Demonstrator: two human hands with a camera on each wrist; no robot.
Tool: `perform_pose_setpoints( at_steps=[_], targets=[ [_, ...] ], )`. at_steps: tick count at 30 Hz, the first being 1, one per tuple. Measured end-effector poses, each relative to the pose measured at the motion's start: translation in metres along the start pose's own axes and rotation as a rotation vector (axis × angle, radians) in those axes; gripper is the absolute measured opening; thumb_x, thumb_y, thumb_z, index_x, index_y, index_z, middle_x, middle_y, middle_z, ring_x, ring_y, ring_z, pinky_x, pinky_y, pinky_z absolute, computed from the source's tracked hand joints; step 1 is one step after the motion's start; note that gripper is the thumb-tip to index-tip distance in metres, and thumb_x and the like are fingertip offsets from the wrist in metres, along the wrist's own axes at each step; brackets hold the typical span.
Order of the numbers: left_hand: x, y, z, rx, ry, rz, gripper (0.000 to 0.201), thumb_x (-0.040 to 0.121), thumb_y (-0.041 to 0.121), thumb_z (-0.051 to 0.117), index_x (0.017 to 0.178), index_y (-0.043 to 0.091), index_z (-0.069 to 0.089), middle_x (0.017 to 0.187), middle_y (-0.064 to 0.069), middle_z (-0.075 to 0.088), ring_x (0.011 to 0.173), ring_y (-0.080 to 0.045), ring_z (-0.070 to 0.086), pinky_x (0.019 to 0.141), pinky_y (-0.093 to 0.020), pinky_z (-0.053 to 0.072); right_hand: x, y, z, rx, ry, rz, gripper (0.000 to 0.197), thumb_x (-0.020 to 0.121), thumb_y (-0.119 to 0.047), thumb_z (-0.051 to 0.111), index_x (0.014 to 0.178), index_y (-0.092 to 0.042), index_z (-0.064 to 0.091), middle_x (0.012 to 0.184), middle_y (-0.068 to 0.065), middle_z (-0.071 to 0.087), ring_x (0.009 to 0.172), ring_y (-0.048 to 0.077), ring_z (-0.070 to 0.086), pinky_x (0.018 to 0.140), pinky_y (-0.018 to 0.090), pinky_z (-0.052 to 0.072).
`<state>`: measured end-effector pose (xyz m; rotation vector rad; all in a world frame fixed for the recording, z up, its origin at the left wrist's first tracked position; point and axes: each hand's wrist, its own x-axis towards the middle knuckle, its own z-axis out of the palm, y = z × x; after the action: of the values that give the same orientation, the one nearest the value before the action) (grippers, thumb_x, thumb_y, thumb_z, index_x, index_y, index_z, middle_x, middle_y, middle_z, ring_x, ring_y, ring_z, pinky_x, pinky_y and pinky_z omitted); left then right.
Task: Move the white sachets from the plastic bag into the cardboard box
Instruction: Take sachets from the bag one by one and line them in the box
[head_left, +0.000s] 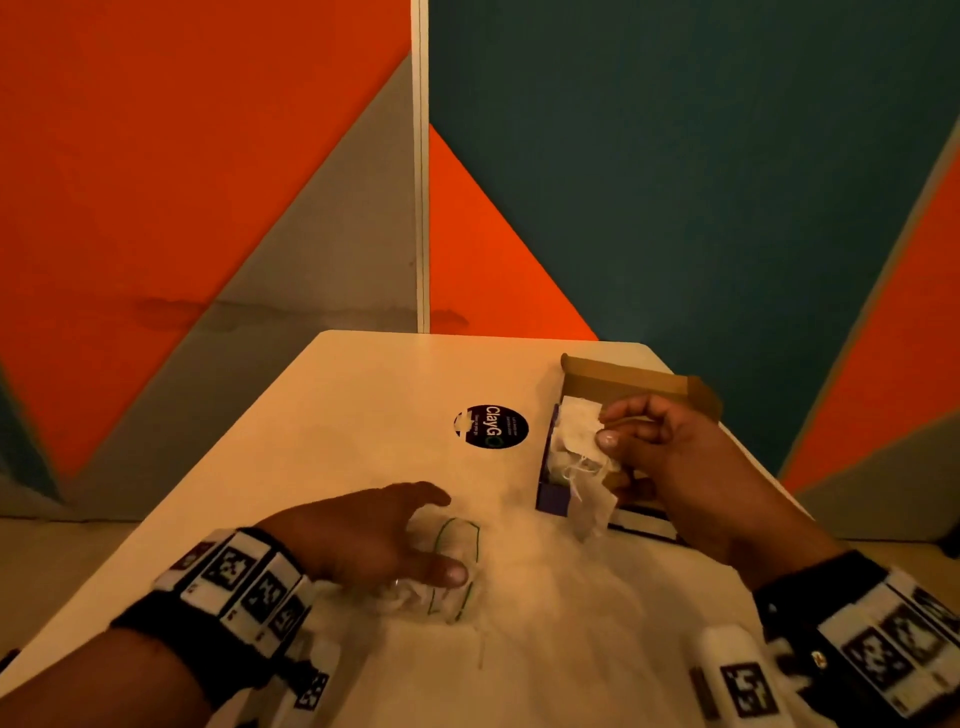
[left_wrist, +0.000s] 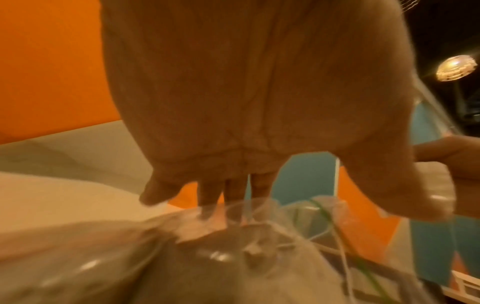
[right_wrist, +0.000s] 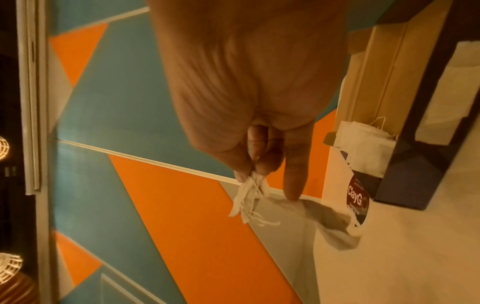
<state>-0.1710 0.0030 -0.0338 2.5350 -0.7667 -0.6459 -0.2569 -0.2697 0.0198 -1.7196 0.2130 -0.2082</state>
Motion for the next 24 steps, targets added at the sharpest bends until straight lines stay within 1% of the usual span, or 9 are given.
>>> perform_pose_setpoints(
  at_steps=[2,4,7,10,12,14,16,21,24],
  targets=[
    [-0.002,0.021,0.001,-0.021,0.193,0.093,0.084,0.063,0.083,0.061,0.137,0.047,0.042,0.143,0.025,0.040,0.131,-0.001,0.043,0.112,-0.028,0.036,-0.002,-0.001,0.006,0.060,-0.011,0.008,0.015,0.091,-0.008,0.064,0.103,-0.016,0.067,0.080,0.003,0.073,0.071,0.024,0.062,0.057,0.031,0.059],
    [0.001,0.040,0.006,-0.146,0.297,0.197,0.070,0.070,0.077,0.061,0.131,0.045,0.049,0.142,0.025,0.047,0.130,0.001,0.045,0.112,-0.028,0.037,-0.003,-0.002,0.015,0.129,-0.050,0.025,0.016,0.090,-0.007,0.064,0.106,-0.013,0.066,0.082,0.010,0.069,0.068,0.024,0.057,0.058,0.032,0.056],
    [0.008,0.061,0.018,-0.418,0.256,0.359,0.051,0.082,0.058,0.070,0.127,0.035,0.060,0.132,0.017,0.063,0.126,-0.001,0.054,0.110,-0.037,0.042,-0.004,-0.002,0.029,0.261,-0.123,0.035,0.021,0.089,-0.005,0.064,0.110,-0.007,0.063,0.084,0.017,0.059,0.063,0.022,0.052,0.056,0.033,0.052],
    [0.005,0.068,0.020,-0.625,0.283,0.403,0.007,0.091,0.022,0.070,0.096,0.025,0.074,0.100,0.005,0.077,0.096,-0.009,0.070,0.091,-0.033,0.052,-0.003,-0.003,0.035,0.312,-0.132,0.036,0.024,0.087,-0.006,0.066,0.111,-0.006,0.063,0.084,0.016,0.058,0.067,0.025,0.054,0.066,0.043,0.056],
    [0.000,0.065,0.019,-0.744,0.291,0.380,0.009,0.089,0.015,0.071,0.081,0.018,0.073,0.083,-0.002,0.075,0.083,-0.016,0.070,0.085,-0.037,0.056,0.001,-0.003,0.033,0.314,-0.082,0.038,0.020,0.088,-0.007,0.066,0.108,-0.006,0.063,0.091,0.019,0.060,0.082,0.031,0.056,0.076,0.048,0.058],
    [-0.004,0.058,0.015,-0.830,0.274,0.339,0.008,0.085,0.015,0.072,0.081,0.009,0.071,0.078,-0.010,0.071,0.078,-0.025,0.070,0.087,-0.050,0.059,0.005,0.000,0.028,0.326,-0.020,0.052,0.013,0.089,-0.007,0.066,0.102,-0.007,0.064,0.099,0.023,0.064,0.091,0.035,0.061,0.082,0.048,0.058],
    [-0.007,0.047,0.011,-0.799,0.282,0.294,0.012,0.088,0.018,0.070,0.083,0.008,0.071,0.077,-0.010,0.067,0.074,-0.029,0.069,0.083,-0.050,0.059,0.010,0.003,0.023,0.346,0.037,0.078,0.009,0.091,-0.006,0.064,0.099,-0.010,0.064,0.107,0.024,0.068,0.098,0.037,0.068,0.090,0.053,0.055],
    [-0.017,0.027,0.000,-0.645,0.242,0.258,0.024,0.098,0.033,0.055,0.092,0.010,0.059,0.078,-0.008,0.061,0.073,-0.030,0.063,0.073,-0.050,0.058,0.011,0.003,0.022,0.362,0.104,0.087,0.016,0.098,0.000,0.048,0.100,-0.008,0.062,0.094,0.011,0.066,0.083,0.031,0.069,0.083,0.051,0.058],
    [-0.018,0.025,-0.009,-0.445,0.288,0.202,0.024,0.097,0.042,0.055,0.091,0.019,0.057,0.076,-0.006,0.063,0.074,-0.039,0.066,0.071,-0.056,0.059,0.004,0.003,0.031,0.190,0.125,0.082,0.027,0.097,0.000,0.041,0.085,-0.008,0.064,0.079,0.011,0.061,0.070,0.027,0.057,0.063,0.039,0.057]
  ],
)
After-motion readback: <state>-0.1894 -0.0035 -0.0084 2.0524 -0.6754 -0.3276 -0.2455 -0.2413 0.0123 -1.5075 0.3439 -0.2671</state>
